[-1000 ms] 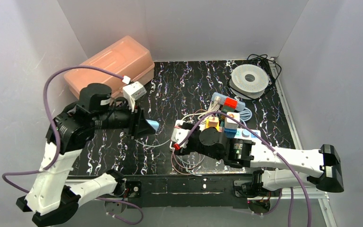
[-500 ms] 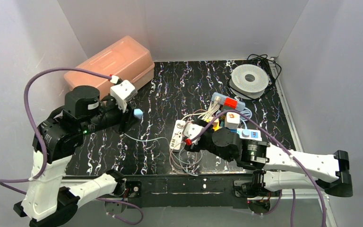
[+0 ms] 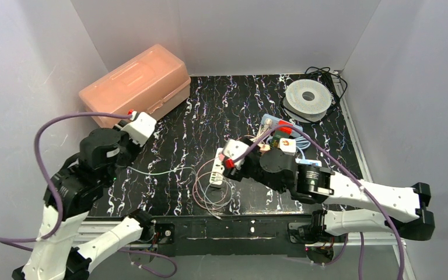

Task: Pull the plug off the socket
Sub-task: Place the plug at the corner of the board.

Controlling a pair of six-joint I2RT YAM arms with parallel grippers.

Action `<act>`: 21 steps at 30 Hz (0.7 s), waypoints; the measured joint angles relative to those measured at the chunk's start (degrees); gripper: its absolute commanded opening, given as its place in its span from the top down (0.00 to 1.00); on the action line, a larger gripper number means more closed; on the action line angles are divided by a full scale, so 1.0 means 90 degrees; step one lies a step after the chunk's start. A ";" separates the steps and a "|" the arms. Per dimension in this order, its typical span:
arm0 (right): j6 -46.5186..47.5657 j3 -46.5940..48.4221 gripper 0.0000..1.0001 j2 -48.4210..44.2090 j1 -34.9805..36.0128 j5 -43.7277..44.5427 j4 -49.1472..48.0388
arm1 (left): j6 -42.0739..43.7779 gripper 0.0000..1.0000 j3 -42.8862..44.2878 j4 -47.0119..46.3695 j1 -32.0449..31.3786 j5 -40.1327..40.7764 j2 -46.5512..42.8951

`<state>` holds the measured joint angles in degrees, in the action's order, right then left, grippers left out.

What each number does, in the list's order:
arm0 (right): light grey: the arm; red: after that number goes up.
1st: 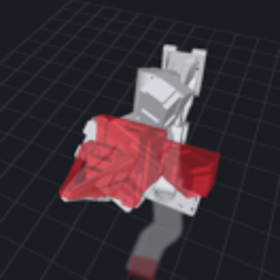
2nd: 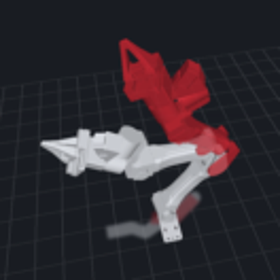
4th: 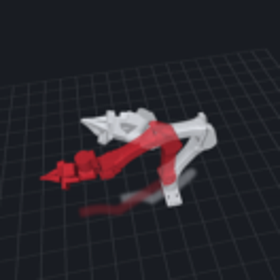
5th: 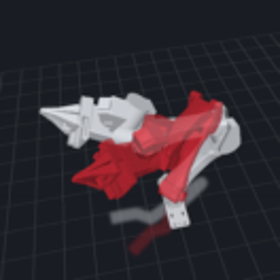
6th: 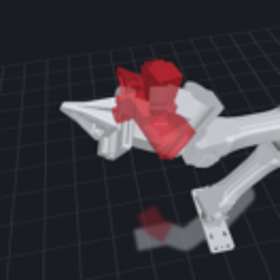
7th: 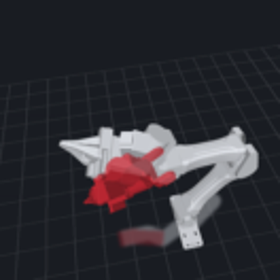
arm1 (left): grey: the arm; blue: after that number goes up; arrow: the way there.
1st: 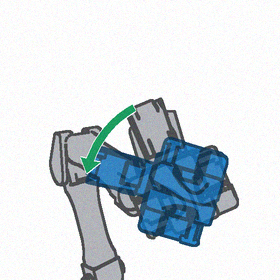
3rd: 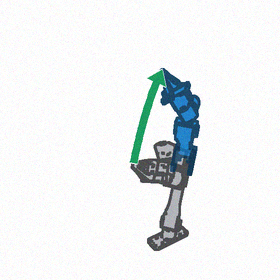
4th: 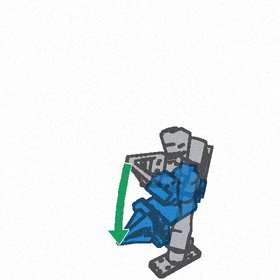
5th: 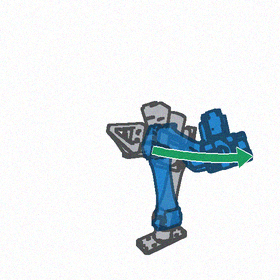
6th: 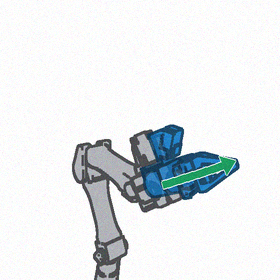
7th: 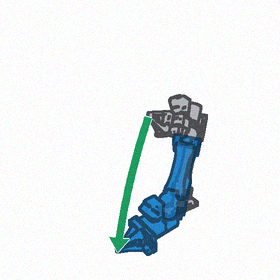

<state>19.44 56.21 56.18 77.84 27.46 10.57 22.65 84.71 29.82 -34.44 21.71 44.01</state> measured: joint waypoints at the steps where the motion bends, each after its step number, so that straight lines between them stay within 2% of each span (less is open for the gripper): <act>1: -0.0036 0.0206 0.99 0.0197 0.0000 -0.0095 -0.0010 | 0.0070 0.95 -0.0146 -0.0134 0.0002 0.0209 0.0012; 6: -0.0357 0.1110 0.99 0.1348 -0.0019 -0.0821 -0.0267 | -0.0097 0.94 -0.0476 -0.0510 0.0015 0.0624 0.0277; 12: -0.1285 0.1668 0.99 0.2365 -0.0464 -0.1955 -0.0765 | -0.0719 0.95 -0.1263 -0.0474 0.0219 0.0265 0.0143; 17: -0.2108 0.1865 0.99 0.2888 -0.1192 -0.2375 -0.0806 | -0.0850 0.97 -0.2467 -0.0413 0.0998 -0.0486 -0.0061; 18: -0.2200 0.1943 0.99 0.3016 -0.1290 -0.2380 -0.0741 | -0.0850 1.00 -0.2667 -0.0403 0.1217 -0.0670 0.0007; 21: -0.2455 0.2344 0.99 0.3487 -0.1428 -0.2370 -0.0325 | -0.0767 1.00 -0.3075 -0.0381 0.1800 -0.1234 0.0527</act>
<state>-2.66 77.30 87.57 64.99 6.13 7.64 15.75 57.04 26.39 -18.24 10.61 48.75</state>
